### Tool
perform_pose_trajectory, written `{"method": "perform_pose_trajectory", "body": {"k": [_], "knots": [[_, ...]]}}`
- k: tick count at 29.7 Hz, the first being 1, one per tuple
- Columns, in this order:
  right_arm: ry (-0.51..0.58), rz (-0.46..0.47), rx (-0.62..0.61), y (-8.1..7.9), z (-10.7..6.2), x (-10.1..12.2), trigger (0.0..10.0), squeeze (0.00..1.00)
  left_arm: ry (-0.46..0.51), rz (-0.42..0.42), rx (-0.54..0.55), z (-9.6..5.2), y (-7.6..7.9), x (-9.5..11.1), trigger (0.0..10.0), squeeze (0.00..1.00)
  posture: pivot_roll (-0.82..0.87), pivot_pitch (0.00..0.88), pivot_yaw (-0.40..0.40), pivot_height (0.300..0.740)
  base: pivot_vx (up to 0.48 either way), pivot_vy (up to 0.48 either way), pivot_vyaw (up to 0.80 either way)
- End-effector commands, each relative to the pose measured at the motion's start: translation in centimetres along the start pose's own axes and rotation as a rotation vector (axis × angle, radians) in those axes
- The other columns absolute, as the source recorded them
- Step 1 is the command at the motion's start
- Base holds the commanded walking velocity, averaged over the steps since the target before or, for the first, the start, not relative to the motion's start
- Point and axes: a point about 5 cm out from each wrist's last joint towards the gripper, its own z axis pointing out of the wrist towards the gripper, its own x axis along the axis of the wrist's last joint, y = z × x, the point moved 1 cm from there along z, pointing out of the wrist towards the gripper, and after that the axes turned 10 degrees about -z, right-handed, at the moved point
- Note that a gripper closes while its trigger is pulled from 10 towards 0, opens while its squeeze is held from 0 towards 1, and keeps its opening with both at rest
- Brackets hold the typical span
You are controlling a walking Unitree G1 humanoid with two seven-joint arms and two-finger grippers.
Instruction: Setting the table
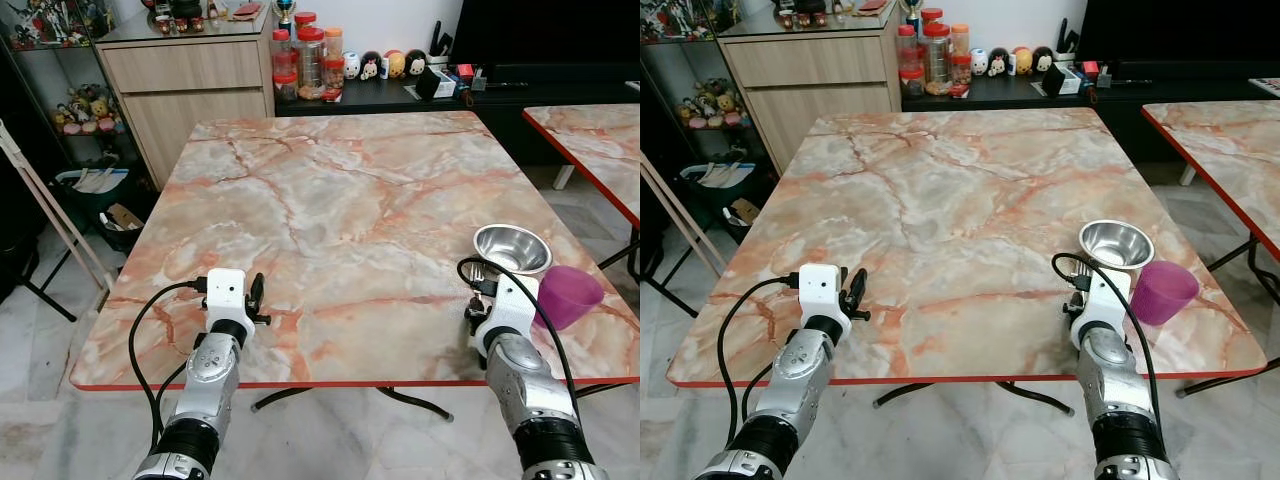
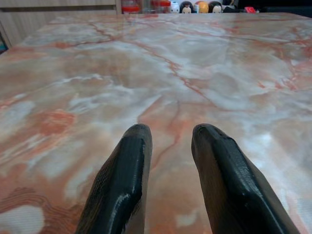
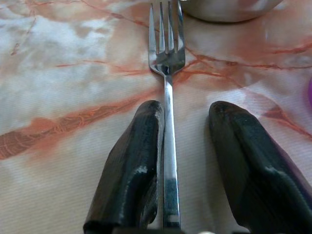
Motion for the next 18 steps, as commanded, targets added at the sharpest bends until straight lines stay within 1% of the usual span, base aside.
{"method": "perform_pose_trajectory", "body": {"k": [1,18], "knots": [[-0.022,0.005,0.033,-0.74,0.1,-0.34,0.0,0.0,-0.005,-0.001,-0.013,-0.02,0.18,0.0,10.0,0.0,-0.06,0.0,0.037,0.74,0.0,0.0,0.0],[-0.011,0.008,0.041,-0.85,0.18,-0.09,0.0,0.0,-0.024,0.007,-0.012,-0.02,0.2,-0.24,10.0,0.0,-0.06,0.0,0.033,0.74,0.0,0.0,0.0]]}}
